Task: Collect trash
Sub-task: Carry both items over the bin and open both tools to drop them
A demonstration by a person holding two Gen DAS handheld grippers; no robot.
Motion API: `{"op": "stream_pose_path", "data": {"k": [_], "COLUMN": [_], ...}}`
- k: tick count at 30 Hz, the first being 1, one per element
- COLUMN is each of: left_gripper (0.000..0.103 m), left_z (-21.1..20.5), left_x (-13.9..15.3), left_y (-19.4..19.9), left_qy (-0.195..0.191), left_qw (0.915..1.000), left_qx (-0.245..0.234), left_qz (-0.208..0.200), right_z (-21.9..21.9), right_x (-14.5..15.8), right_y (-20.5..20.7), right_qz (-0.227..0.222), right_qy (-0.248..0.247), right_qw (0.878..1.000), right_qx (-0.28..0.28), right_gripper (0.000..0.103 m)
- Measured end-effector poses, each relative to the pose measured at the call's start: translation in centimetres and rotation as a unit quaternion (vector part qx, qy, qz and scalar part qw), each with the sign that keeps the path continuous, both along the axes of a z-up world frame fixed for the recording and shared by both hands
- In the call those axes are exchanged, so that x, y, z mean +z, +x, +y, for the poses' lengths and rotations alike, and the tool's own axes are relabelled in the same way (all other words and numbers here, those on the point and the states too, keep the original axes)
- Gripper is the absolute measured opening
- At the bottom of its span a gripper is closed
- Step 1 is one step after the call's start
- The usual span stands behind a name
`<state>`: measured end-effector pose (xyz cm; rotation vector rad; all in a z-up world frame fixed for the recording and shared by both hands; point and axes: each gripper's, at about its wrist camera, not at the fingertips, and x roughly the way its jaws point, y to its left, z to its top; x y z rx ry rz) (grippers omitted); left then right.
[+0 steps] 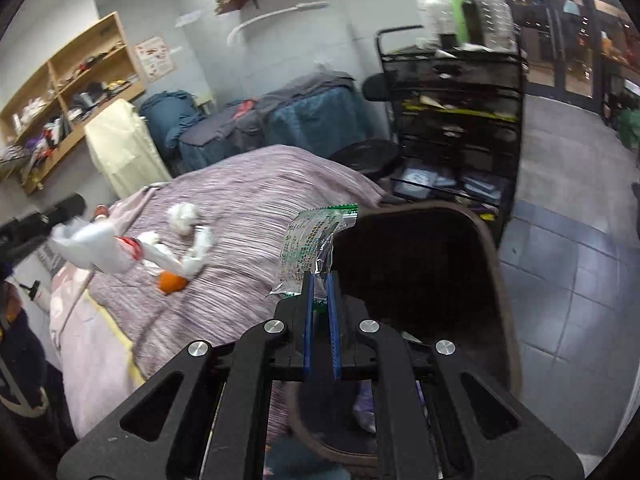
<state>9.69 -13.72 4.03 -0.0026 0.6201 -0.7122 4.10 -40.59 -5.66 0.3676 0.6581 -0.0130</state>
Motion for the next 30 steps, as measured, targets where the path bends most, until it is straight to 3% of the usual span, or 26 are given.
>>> {"op": "stream_pose_path", "data": {"k": [4,6,7,8,17,30], "left_gripper": [0.006,0.006,0.006,0.006,0.006,0.006], "left_z": [-2.7,-4.0,-4.7,-5.3,-11.2,-17.4], "left_x": [-0.2,-0.5,-0.7,-0.9,-2.9,-6.3], "left_y": [0.0,-0.1,-0.1,-0.2,-0.6,-0.2], "left_qy": [0.003,0.008,0.011,0.014,0.036,0.062], "left_qw": [0.9996,0.9992,0.9989,0.9987,0.9946,0.9865], "left_qx": [-0.027,-0.038,-0.043,-0.047,-0.092,-0.131], "left_qz": [0.007,0.009,0.010,0.010,0.030,0.075], "right_z": [-1.8,-2.4,-2.8,-3.3,-6.4,-9.4], "right_x": [-2.6,-3.8,-4.3,-4.9,-6.7,-6.9], "right_y": [-0.2,-0.4,-0.5,-0.8,-2.8,-3.8], "right_qz": [0.030,0.041,0.044,0.044,0.054,0.050], "right_qy": [0.017,0.027,0.033,0.041,0.041,0.037], "right_qw": [0.999,0.998,0.997,0.996,0.987,0.980], "right_qx": [-0.029,-0.048,-0.057,-0.071,-0.144,-0.191], "right_gripper": [0.011,0.029,0.053,0.061,0.062,0.062]}}
